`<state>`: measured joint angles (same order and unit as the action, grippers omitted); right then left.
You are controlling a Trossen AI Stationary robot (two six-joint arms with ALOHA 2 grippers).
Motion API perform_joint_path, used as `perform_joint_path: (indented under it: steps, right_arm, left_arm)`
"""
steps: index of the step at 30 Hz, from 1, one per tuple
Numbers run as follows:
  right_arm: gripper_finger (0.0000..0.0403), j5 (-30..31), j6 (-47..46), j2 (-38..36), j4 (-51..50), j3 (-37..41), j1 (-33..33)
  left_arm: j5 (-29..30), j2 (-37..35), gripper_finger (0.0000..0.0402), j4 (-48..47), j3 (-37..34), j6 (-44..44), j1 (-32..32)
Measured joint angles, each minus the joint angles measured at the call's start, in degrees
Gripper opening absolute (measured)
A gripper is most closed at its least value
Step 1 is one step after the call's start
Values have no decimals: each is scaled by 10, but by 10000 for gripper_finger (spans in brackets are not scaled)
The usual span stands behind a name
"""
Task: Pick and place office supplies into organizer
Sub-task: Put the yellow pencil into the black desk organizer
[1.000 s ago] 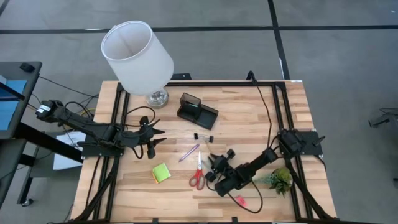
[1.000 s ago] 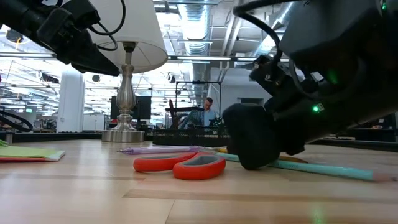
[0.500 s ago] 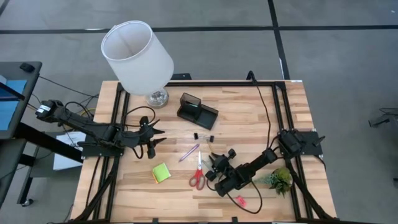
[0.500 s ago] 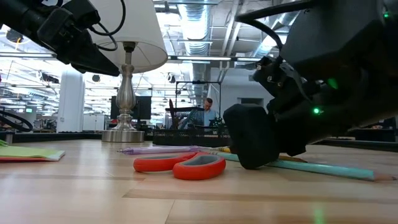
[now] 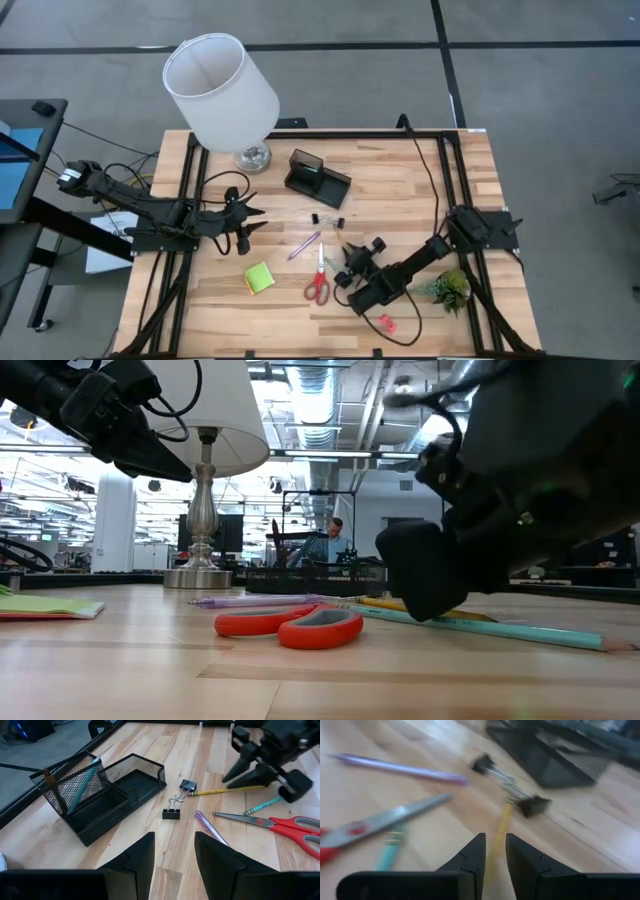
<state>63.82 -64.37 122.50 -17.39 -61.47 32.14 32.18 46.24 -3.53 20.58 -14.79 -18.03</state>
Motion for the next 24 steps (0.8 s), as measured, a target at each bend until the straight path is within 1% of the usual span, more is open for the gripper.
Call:
perform_joint_path:
  steps: [2, 3, 5, 7, 13, 16, 18, 21, 24]
  right_arm:
    - [70, -9, -43, 4, -20, 1, -6]
    - [70, -9, -57, 5, -19, 3, -9]
    - [70, -29, -77, 5, -11, 7, -13]
    - [70, -40, -81, 9, -1, 7, -18]
    - [70, -39, -79, 13, 14, 7, -18]
    - [70, -18, -73, 12, 12, 7, -11]
    - [70, -1, -68, 5, -8, 9, -6]
    - [70, 4, -47, -13, -13, 8, 1]
    - [70, 23, -39, -27, -6, 6, 10]
  left_arm:
    - [0, 0, 132, 0, 0, 0, 0]
    - [0, 0, 132, 0, 0, 0, 0]
    - [0, 0, 132, 0, 0, 0, 0]
    - [0, 0, 132, 0, 0, 0, 0]
    - [0, 0, 132, 0, 0, 0, 0]
    - [0, 0, 132, 0, 0, 0, 0]
    - [0, 0, 132, 0, 0, 0, 0]
    - [0, 0, 132, 0, 0, 0, 0]
    - [0, 0, 132, 0, 0, 0, 0]
